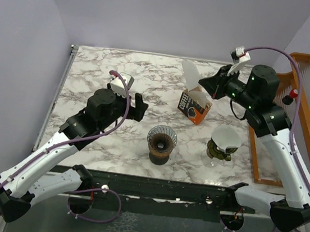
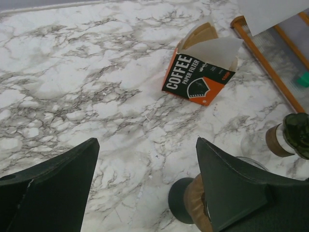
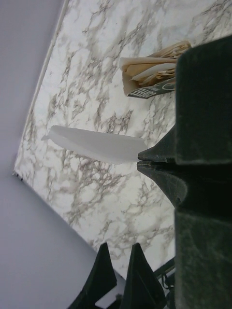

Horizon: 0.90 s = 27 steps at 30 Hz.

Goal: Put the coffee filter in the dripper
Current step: Pick up the coffee filter from the coffee filter holder.

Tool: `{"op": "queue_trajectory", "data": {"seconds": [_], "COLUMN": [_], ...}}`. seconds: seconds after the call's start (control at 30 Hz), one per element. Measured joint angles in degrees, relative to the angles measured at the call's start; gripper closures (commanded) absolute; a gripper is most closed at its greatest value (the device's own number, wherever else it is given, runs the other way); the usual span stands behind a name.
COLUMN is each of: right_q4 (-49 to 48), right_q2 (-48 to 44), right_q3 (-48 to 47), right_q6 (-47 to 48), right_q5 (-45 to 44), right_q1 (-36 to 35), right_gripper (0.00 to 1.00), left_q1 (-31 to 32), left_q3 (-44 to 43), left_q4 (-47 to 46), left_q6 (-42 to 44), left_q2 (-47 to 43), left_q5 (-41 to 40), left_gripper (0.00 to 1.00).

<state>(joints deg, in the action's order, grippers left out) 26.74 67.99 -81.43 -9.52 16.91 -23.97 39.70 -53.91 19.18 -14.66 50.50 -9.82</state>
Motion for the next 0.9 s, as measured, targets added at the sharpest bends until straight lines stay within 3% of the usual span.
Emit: {"op": "queue_trajectory", "data": {"seconds": [0.17, 0.5, 0.9], "right_q4": [-3.0, -8.0, -28.5], "right_q2": [-2.9, -6.7, -7.0], "right_q3": [0.1, 0.2, 4.6], "right_q6": [-2.4, -7.6, -25.1], "right_q5": [7.5, 19.2, 34.8], "right_q1": [0.0, 0.0, 0.0], "right_gripper": [0.99, 0.99, 0.99], "left_q1": [0.0, -0.2, -0.2], "left_q3": [-0.3, 3.6, 9.8], "left_q4": [-2.9, -19.3, -40.3], "left_q6": [-3.5, -15.0, -26.2], "left_q2": [0.1, 0.1, -1.4], "left_q5": [5.7, 20.6, 30.9], "left_gripper": [0.01, 0.01, 0.01]}}
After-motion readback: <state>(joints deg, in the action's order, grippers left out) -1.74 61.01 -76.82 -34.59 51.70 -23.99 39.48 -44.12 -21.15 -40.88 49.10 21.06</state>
